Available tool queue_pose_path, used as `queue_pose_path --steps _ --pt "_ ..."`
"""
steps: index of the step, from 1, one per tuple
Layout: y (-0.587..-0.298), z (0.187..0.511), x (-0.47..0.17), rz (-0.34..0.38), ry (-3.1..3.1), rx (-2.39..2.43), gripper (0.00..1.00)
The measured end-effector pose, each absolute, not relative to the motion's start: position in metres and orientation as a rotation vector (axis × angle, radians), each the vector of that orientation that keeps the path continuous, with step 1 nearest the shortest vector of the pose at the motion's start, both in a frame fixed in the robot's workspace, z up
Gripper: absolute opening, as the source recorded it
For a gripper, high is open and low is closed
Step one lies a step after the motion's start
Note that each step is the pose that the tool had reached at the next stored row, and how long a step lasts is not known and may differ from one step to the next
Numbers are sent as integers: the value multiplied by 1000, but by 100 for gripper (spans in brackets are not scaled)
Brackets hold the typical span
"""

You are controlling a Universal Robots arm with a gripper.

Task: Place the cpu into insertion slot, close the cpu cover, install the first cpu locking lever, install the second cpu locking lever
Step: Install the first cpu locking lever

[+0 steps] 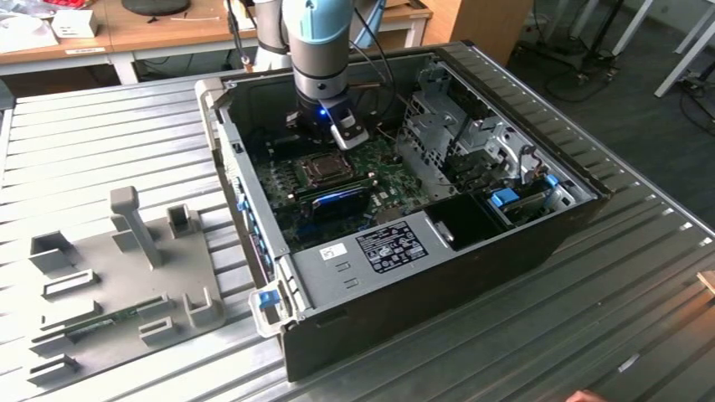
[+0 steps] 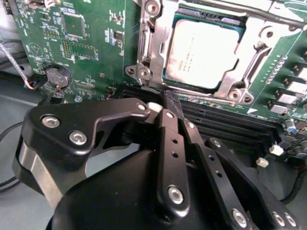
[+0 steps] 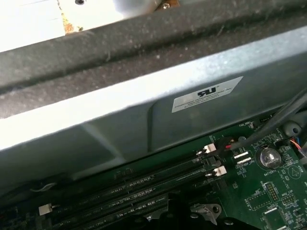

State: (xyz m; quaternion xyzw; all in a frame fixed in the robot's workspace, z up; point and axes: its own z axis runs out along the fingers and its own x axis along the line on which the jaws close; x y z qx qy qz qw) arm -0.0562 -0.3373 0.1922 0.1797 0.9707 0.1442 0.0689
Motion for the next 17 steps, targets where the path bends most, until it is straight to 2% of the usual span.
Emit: queue_pose_path --steps 17 --pt "-337 191 -56 414 2922 542 10"
